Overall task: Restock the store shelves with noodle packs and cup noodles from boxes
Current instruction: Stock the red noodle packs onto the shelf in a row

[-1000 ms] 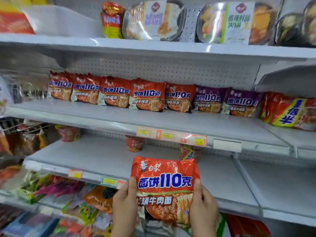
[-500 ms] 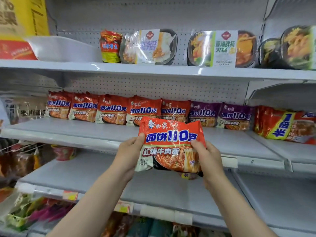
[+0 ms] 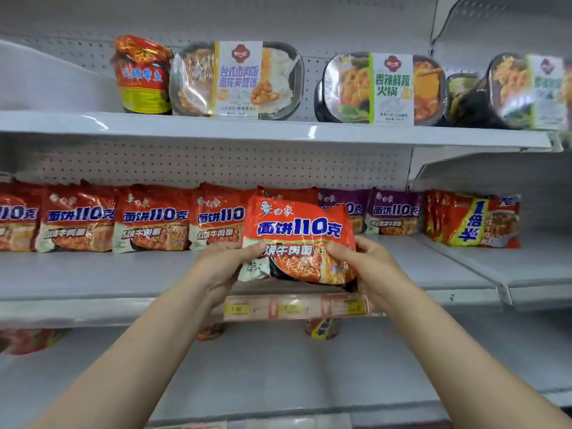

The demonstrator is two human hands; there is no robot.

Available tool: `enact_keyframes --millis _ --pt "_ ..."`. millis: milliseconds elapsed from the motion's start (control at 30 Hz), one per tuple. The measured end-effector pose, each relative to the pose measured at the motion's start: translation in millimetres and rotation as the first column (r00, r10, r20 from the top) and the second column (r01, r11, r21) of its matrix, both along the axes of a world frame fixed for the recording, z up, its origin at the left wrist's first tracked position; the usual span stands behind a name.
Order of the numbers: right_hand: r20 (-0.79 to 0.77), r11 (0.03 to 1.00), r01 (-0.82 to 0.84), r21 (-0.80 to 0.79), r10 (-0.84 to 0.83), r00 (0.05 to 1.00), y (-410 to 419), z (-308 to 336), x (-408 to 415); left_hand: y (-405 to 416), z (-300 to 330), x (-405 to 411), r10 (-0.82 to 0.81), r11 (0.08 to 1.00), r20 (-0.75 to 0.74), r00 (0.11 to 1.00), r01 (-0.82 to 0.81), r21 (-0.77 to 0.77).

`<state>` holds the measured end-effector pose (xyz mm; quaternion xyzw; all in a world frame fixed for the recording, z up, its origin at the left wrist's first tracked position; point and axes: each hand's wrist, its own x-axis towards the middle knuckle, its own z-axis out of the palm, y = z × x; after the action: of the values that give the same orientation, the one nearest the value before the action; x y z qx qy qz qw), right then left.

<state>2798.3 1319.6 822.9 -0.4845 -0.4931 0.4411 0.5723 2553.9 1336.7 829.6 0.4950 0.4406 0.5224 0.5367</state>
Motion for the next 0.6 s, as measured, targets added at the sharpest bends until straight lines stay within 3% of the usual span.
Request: enact_keyframes --millis 167,300,600 --pt "-0.065 0.999 0.050 -0.006 -0.051 0.997 18.7 -3.3 -2.7 38.2 2.0 0.4 -0.052 0.999 0.005 0.999 0.052 -0.002" --pt "-0.071 0.994 0.104 0.009 -0.104 0.992 37.2 -6.7 -2.0 55.4 7.2 7.3 -0.039 0.999 -0.103 0.994 0.042 0.025" --pt "0.063 0.990 0.123 0.072 -0.127 0.990 93.3 -4.3 13.7 103.3 -0.6 22.8 0.090 0.993 -0.269 0.959 -0.066 0.099"
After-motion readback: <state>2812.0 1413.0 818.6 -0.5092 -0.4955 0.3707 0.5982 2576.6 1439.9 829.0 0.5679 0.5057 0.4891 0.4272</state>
